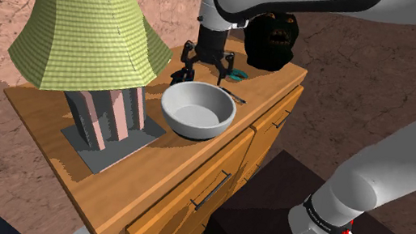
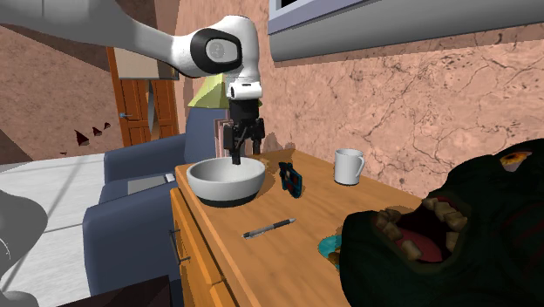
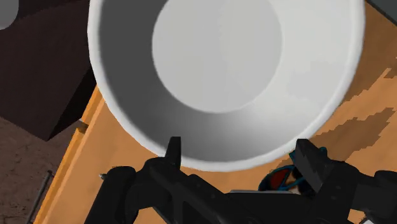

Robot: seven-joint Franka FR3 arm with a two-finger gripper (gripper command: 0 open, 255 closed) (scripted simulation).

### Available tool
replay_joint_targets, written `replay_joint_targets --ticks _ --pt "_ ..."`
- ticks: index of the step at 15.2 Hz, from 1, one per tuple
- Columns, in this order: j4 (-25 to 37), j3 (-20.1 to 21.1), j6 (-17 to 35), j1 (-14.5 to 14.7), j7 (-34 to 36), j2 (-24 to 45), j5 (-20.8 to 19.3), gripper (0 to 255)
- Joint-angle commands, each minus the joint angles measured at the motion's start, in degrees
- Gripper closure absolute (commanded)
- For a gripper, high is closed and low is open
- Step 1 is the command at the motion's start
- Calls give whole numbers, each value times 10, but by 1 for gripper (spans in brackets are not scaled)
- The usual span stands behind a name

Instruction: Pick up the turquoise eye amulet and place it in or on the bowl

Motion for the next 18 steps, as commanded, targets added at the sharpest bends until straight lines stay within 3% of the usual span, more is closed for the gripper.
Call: replay_joint_targets --ticks 1,8,18 --pt "41 12 4 -11 75 46 -19 0" --pt "204 18 -2 -7 313 215 -101 0" --pt "163 13 52 -5 324 230 -109 0"
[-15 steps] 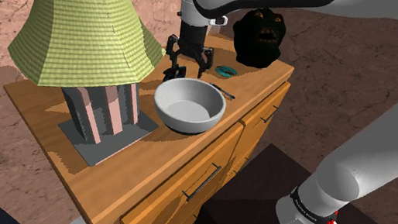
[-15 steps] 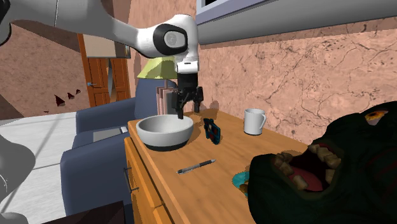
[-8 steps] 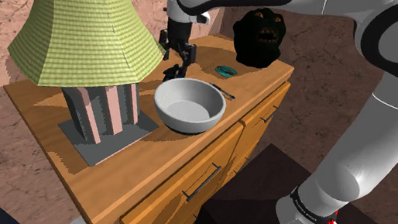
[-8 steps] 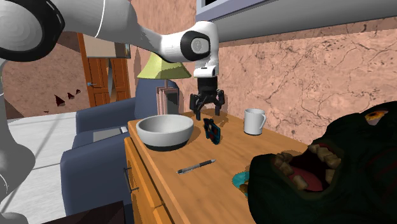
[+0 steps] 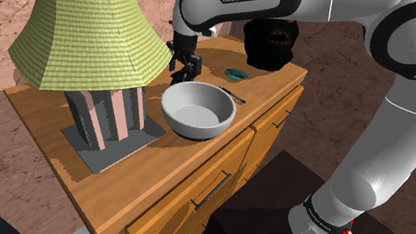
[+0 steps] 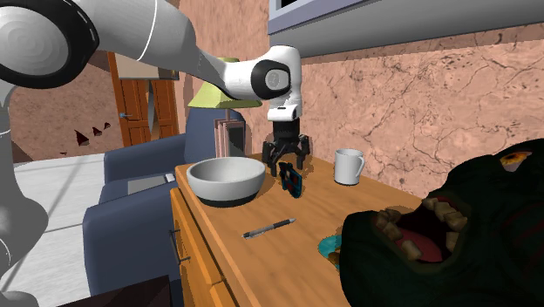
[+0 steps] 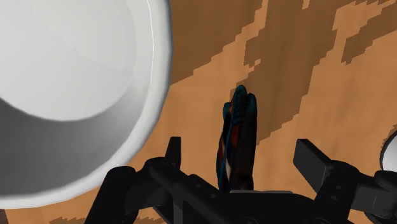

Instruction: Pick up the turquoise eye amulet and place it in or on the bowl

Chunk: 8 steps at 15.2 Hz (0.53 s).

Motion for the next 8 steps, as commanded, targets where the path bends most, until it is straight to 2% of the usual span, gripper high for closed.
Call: replay_joint_targets --ticks 1,6,7,8 --pt "-2 0 2 0 0 0 0 0" --pt "-2 0 2 0 0 0 0 0" --pt "-2 0 2 0 0 0 0 255" --pt "-2 0 2 0 0 -1 0 255"
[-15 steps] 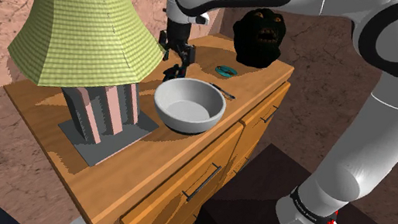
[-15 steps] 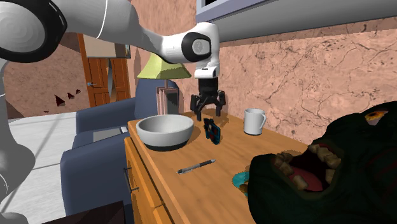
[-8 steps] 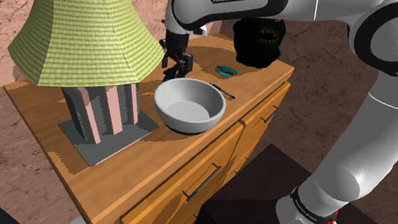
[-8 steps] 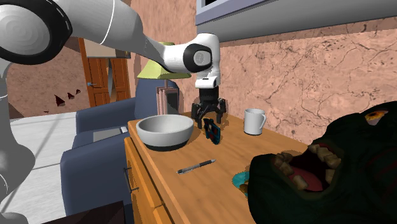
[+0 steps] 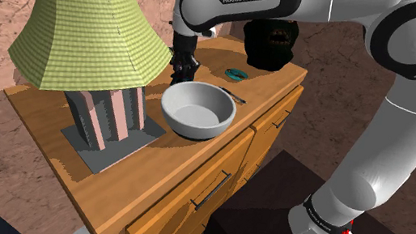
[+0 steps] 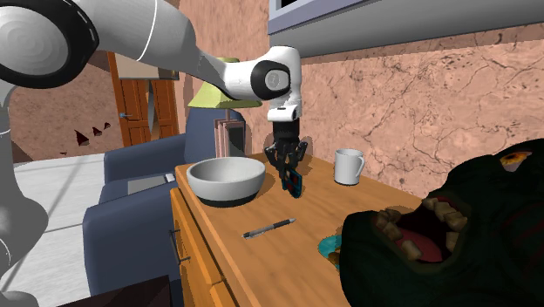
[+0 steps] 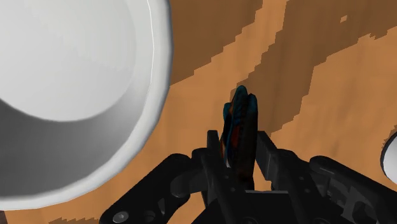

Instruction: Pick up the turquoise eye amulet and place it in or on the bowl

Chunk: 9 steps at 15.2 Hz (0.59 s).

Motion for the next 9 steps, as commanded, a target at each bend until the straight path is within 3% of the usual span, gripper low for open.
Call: replay_joint_targets --ticks 1,9 --pt "0 0 0 0 0 0 0 255" --pt "6 0 -7 0 -1 -1 1 255"
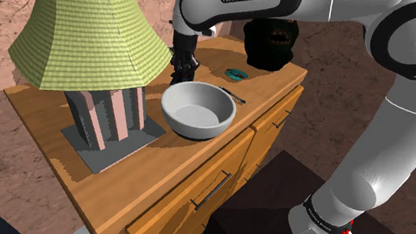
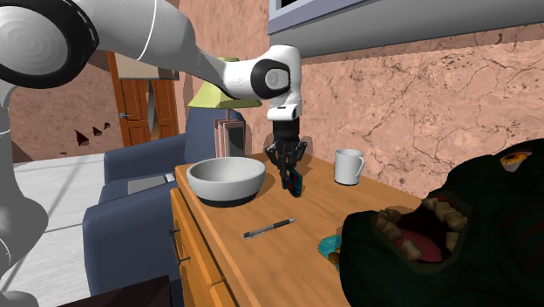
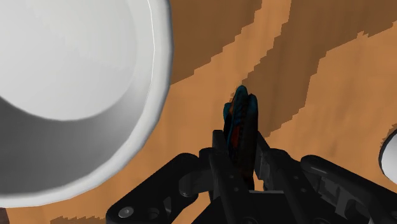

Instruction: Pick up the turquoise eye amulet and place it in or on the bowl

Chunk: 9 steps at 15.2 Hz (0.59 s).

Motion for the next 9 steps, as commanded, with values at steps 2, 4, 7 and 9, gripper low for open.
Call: replay_joint_targets --ticks 2,4,7,9 --pt "16 1 -18 0 -1 -3 2 255" --pt "30 1 -33 0 -2 -4 3 255" --pt "52 2 -56 1 -3 -5 4 255" --pt "67 2 -71 2 -4 -5 4 255"
